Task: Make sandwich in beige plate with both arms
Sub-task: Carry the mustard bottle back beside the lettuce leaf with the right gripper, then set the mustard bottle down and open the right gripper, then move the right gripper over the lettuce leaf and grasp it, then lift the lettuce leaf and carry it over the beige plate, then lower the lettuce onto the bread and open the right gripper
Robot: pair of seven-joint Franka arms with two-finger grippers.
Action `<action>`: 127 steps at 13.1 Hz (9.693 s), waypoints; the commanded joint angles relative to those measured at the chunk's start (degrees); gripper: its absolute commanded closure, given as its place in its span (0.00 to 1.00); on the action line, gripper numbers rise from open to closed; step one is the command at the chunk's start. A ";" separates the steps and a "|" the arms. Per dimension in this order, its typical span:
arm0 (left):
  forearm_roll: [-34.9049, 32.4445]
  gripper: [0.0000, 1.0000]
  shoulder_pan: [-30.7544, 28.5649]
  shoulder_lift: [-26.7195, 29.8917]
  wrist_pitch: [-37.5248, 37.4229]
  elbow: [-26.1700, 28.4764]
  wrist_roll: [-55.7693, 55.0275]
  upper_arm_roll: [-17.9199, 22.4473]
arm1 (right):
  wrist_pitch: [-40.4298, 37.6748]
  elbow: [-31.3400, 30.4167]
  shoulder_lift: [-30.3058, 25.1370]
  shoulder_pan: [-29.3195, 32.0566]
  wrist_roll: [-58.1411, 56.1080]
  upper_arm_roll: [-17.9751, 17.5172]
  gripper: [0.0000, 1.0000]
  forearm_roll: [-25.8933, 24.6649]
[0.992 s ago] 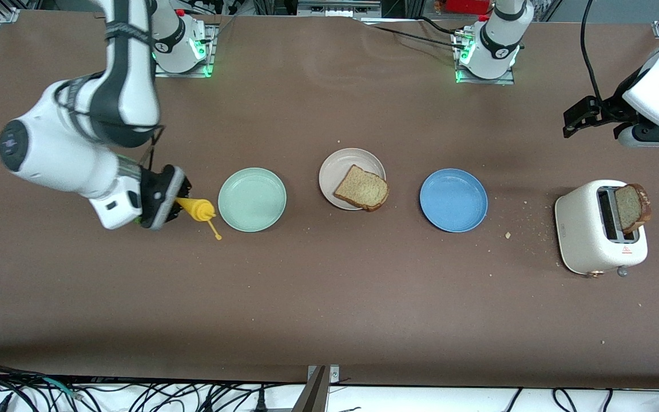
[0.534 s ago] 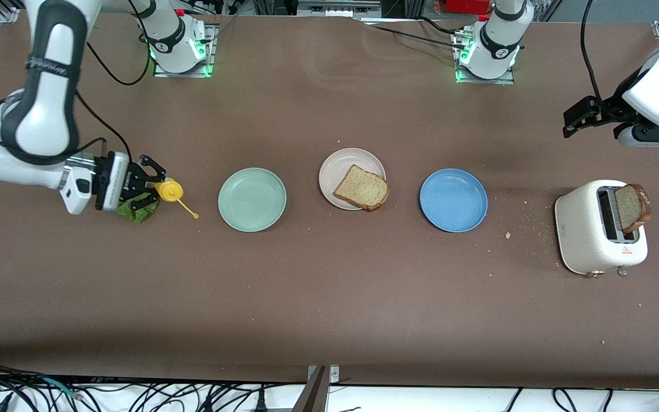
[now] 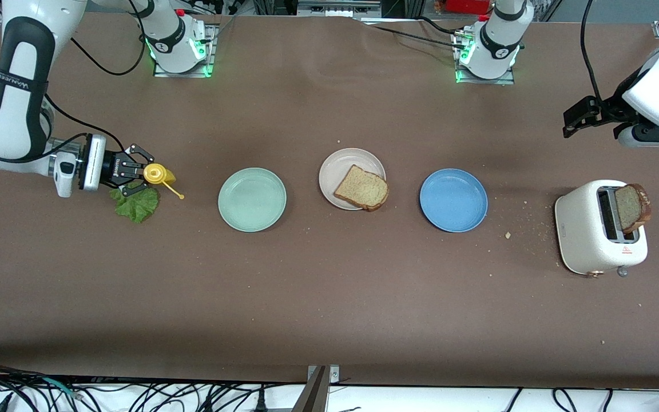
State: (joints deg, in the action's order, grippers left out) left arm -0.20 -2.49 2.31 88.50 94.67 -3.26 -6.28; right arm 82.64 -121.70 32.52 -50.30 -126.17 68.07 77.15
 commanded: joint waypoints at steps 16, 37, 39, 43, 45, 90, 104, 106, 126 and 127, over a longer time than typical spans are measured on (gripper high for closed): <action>0.19 0.00 -0.50 0.50 -0.44 0.25 0.19 -0.40 | -2.84 -9.08 6.06 20.50 -33.96 -20.70 1.00 5.99; 0.11 0.00 -0.58 0.50 -0.44 0.25 0.28 -0.40 | 20.01 -3.73 -16.42 33.24 17.31 -31.23 0.01 -25.27; 0.11 0.00 -0.58 0.50 -0.52 0.25 0.28 -0.40 | 22.20 -0.14 -19.24 37.01 27.59 -36.57 0.01 -32.73; 0.11 0.00 -0.67 0.50 -0.52 0.25 0.28 -0.40 | 22.56 8.74 -22.49 42.47 51.32 -45.47 0.01 -46.88; 0.11 0.00 -0.85 0.50 -0.52 0.25 0.28 -0.40 | 22.83 10.77 -23.20 42.92 63.09 -47.49 0.01 -52.69; 0.11 0.00 -1.02 0.50 -0.52 0.25 0.36 -0.40 | 26.14 20.58 -10.37 44.06 121.95 -56.55 1.00 -74.96; 0.11 0.00 -1.29 0.50 -0.52 0.25 0.36 -0.40 | 25.34 37.59 -9.86 24.75 194.32 -68.85 1.00 -50.96; 0.11 0.00 -1.29 0.50 -0.52 0.25 0.36 -0.40 | 34.56 37.50 -5.82 21.23 204.69 -70.79 1.00 -50.96; 0.11 0.00 -1.38 0.50 -1.22 0.25 0.36 -0.31 | 70.29 28.62 9.14 13.83 225.66 -80.55 1.00 -51.40; 0.02 0.00 -1.38 0.50 -1.23 0.25 0.36 -0.31 | 70.46 28.71 9.14 13.83 225.58 -80.55 1.00 -51.57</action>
State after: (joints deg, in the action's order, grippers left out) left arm -0.19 -3.25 2.31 88.01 94.71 -3.26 -6.22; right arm 152.18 -92.19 42.64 -37.37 99.03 -11.28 25.04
